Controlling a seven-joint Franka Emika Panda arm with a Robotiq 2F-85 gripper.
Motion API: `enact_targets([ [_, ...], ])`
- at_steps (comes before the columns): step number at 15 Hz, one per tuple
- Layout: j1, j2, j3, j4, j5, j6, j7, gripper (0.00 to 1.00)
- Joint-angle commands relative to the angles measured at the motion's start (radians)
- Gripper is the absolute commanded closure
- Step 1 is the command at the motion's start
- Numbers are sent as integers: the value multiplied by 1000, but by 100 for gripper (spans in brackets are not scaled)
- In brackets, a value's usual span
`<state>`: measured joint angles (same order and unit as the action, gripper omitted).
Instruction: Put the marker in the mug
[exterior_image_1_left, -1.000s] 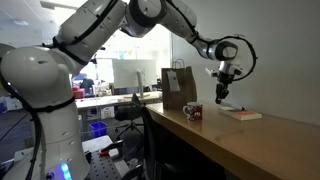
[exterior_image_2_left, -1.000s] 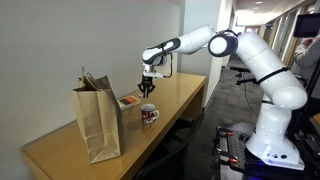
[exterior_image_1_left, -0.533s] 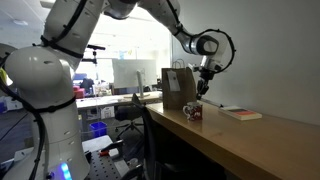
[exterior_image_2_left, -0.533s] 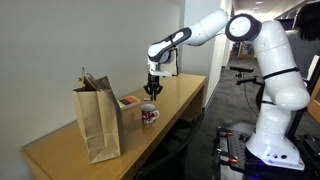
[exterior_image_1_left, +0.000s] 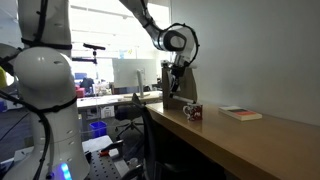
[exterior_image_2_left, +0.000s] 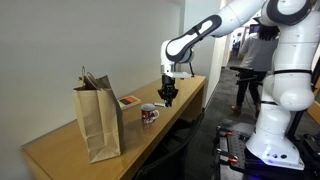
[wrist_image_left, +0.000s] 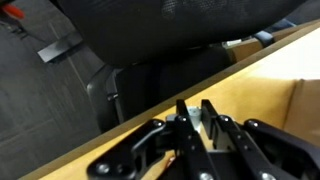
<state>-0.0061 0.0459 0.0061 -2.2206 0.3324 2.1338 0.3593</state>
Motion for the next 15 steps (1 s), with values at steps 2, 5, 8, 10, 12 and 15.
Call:
enact_targets([
  [2,35,-162,32,-156,-69,156,62,95],
  [5,34,-172,39,-130,-52,173,53,95],
  [8,34,-118,16,-52,49,89,-29,95],
  [10,28,-77,5,-1,96,33,-68,95],
  [12,16,-27,-8,61,134,-46,-96,95],
  [15,-9,78,-27,179,155,-177,-69,95],
])
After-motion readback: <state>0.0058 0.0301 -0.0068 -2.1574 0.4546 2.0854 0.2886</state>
